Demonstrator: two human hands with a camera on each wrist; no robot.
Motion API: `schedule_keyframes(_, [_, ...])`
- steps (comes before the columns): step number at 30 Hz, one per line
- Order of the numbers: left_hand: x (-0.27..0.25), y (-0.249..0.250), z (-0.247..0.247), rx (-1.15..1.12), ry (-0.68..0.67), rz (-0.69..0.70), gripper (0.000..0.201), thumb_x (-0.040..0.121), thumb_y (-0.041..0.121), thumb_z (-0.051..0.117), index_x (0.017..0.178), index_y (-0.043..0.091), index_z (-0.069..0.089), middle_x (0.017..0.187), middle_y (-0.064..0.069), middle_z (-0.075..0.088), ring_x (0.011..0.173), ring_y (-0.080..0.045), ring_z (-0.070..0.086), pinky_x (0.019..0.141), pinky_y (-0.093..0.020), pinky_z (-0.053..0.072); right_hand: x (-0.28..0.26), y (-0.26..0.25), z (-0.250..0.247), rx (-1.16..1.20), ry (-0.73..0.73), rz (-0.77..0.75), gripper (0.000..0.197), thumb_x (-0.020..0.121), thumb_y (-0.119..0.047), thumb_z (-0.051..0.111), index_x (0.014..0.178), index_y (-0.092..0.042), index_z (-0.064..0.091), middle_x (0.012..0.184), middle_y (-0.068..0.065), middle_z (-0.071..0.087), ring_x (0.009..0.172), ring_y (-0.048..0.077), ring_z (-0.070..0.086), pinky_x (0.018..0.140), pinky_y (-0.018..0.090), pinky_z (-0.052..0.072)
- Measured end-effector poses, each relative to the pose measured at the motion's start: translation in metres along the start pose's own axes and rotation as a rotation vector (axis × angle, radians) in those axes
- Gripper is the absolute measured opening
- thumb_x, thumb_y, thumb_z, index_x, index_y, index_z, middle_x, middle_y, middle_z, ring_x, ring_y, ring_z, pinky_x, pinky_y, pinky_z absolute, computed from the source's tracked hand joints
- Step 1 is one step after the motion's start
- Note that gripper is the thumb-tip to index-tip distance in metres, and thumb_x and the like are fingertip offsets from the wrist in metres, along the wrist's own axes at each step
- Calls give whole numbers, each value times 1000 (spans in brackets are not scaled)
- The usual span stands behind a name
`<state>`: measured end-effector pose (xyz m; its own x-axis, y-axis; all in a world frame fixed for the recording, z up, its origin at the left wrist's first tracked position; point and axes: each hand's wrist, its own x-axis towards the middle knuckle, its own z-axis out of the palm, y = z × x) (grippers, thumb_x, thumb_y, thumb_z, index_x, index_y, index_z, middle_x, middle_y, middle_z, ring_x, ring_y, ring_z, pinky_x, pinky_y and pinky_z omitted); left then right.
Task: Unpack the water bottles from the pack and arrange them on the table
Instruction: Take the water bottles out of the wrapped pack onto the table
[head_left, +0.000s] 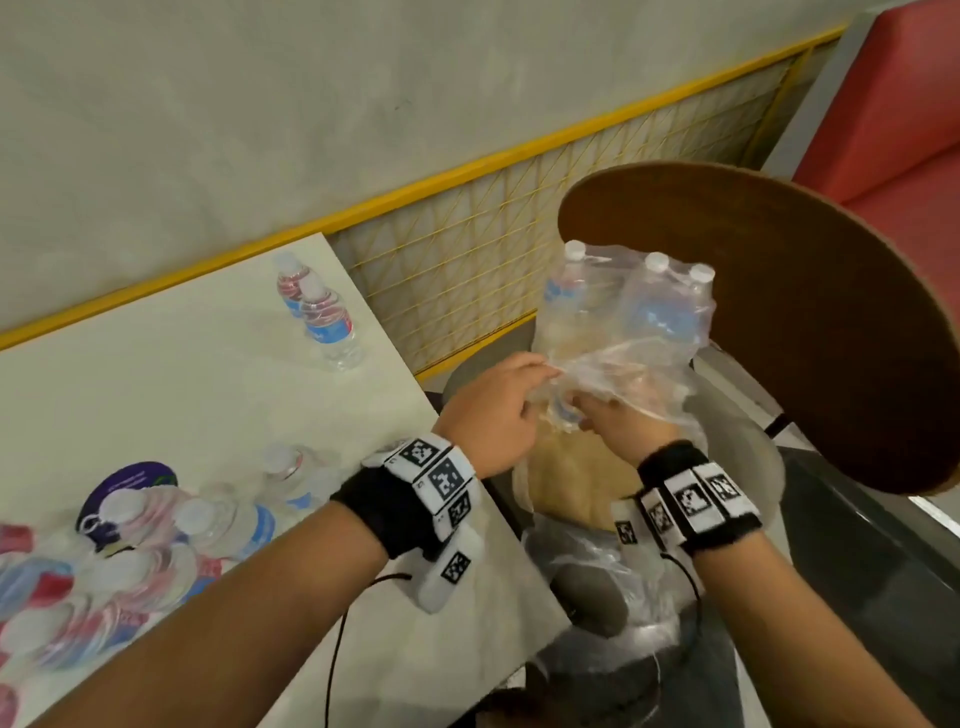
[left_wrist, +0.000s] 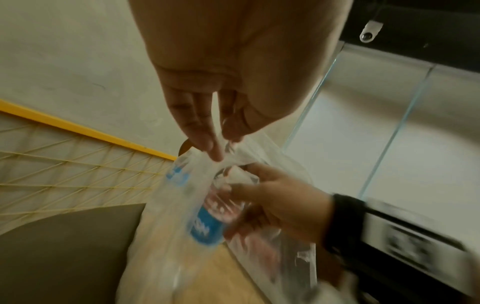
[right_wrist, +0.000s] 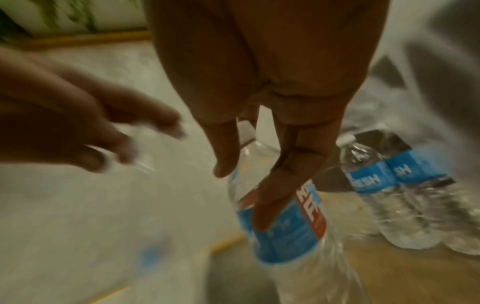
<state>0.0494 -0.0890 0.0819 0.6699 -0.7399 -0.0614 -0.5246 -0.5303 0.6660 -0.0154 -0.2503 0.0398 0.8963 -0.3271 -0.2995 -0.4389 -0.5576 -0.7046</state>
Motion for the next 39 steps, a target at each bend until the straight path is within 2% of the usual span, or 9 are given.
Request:
schedule_keyframes(3, [3, -2, -8, 99, -64, 4, 49, 89, 3, 41, 133, 19, 53, 140, 6, 47, 124, -17, 48, 105, -37, 41, -53, -6, 6, -95, -22, -193, 33, 85, -33, 65, 114, -38, 51, 108, -17, 59, 71, 5, 66, 70, 25, 55])
schedule_keyframes(9, [-2, 4, -21, 178, -284, -96, 56, 87, -3, 39, 137, 22, 49, 144, 3, 46, 132, -18, 43, 110, -36, 37, -107, -13, 30, -194, -214, -506, 30, 84, -29, 65, 109, -37, 52, 114, -22, 53, 81, 12, 63, 73, 29, 53])
schedule_keyframes(15, [-6, 20, -43, 178, -374, -170, 59, 90, -7, 36, 143, 20, 41, 145, -6, 44, 133, -21, 42, 102, -29, 38, -125, -30, 57, -151, -348, -485, 34, 84, -32, 67, 114, -32, 52, 111, -25, 52, 80, 3, 58, 72, 15, 47])
schedule_keyframes(19, [-9, 31, -51, 216, -430, -167, 59, 92, -5, 33, 146, 21, 35, 148, -6, 40, 133, -20, 42, 92, -24, 41, -118, -29, 95, -124, -374, -351, 45, 87, -40, 63, 127, -31, 46, 118, -9, 59, 69, 1, 59, 60, 1, 34])
schedule_keyframes(23, [-10, 36, -54, 226, -469, -180, 60, 93, -5, 33, 147, 20, 32, 149, -6, 38, 133, -19, 42, 87, -22, 41, -115, -22, 116, -28, -409, -220, 60, 79, -52, 67, 128, -37, 37, 122, -5, 61, 89, 14, 68, 78, 20, 48])
schedule_keyframes(26, [-10, 38, -54, 229, -469, -179, 59, 93, -5, 34, 146, 19, 33, 149, -5, 38, 135, -17, 40, 88, -21, 41, -110, -15, 129, -22, -473, -172, 70, 76, -45, 70, 133, -46, 28, 127, 0, 60, 95, 19, 66, 91, 37, 52])
schedule_keyframes(32, [-7, 40, -49, 234, -471, -175, 58, 93, -3, 35, 145, 21, 35, 147, -5, 40, 133, -19, 43, 87, -21, 38, -98, -40, 160, -74, -587, -196, 67, 81, -36, 70, 138, -24, 38, 132, 7, 54, 111, 26, 58, 96, 40, 49])
schedule_keyframes(36, [-5, 37, -45, 240, -395, -181, 47, 96, 7, 41, 141, 20, 42, 141, -7, 47, 124, -25, 50, 84, -23, 43, -99, -62, 169, -71, -592, -265, 58, 88, -27, 64, 139, -19, 38, 136, 8, 49, 118, 27, 51, 99, 26, 36])
schedule_keyframes(39, [-1, 29, -31, 154, -282, -167, 28, 91, 16, 55, 119, 17, 56, 109, 0, 59, 98, -22, 57, 73, -21, 38, -96, -70, 182, -41, -594, -247, 72, 85, -29, 67, 144, -25, 26, 145, 5, 40, 127, 27, 45, 106, 34, 35])
